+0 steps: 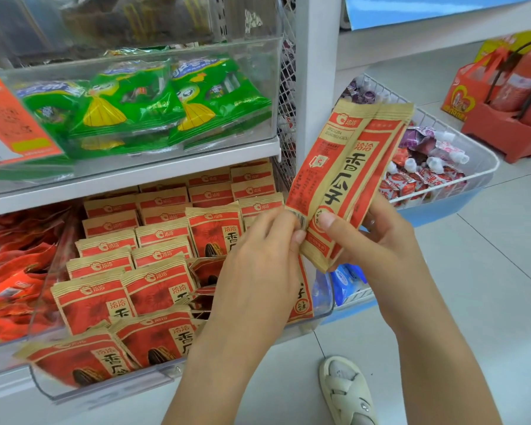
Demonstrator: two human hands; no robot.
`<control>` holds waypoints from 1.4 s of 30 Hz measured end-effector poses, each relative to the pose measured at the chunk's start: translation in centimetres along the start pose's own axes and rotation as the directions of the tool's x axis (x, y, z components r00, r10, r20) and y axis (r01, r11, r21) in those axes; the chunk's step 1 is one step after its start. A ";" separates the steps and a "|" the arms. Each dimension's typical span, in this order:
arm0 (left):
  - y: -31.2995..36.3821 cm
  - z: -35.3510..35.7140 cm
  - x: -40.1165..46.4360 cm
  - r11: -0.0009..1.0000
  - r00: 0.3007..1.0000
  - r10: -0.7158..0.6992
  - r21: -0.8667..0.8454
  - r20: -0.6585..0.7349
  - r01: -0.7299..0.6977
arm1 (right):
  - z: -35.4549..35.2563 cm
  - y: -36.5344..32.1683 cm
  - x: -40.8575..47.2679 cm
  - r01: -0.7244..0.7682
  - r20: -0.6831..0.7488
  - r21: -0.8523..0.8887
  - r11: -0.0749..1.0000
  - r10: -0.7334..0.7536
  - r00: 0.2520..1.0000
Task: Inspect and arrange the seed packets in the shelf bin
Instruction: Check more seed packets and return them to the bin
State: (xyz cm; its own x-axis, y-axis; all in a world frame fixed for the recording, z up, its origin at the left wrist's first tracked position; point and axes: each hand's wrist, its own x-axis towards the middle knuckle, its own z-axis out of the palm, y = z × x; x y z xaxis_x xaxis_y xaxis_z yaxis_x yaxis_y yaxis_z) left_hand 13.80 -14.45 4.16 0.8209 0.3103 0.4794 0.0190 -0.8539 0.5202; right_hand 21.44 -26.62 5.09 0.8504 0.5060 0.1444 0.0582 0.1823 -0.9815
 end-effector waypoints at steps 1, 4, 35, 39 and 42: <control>-0.1 0.0 0.0 0.999 1.000 -0.026 -0.030 -0.006 0.026 | 0.0 -0.1 0.0 -0.014 -0.005 0.001 1.000 0.014 1.000; -0.6 -0.1 0.0 0.988 0.995 -0.095 -0.121 0.003 0.095 | 0.1 -0.3 -0.1 -0.031 -0.001 -0.005 1.000 0.031 1.000; -0.3 -2.2 0.5 0.719 0.940 -0.242 -0.606 0.240 0.340 | -0.4 0.7 0.7 -0.041 -0.111 -0.096 0.994 0.031 0.993; -0.3 -2.0 0.4 0.781 0.954 -0.269 -0.550 0.132 0.296 | -0.2 0.8 0.7 -0.045 -0.082 -0.102 0.994 0.036 0.996; -0.3 -1.7 0.4 0.801 0.955 -0.277 -0.523 0.107 0.291 | -0.2 1.0 0.8 -0.042 -0.068 -0.094 0.995 0.036 0.997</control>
State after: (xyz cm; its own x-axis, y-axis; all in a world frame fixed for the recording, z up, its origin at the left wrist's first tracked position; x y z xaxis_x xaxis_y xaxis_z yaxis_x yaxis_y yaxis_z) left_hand 13.17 -13.34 5.45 0.8396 0.4885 0.2377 -0.0443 -0.3745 0.9261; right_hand 22.27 -26.23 4.17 0.8856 0.4535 0.1003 0.0711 0.0811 -0.9942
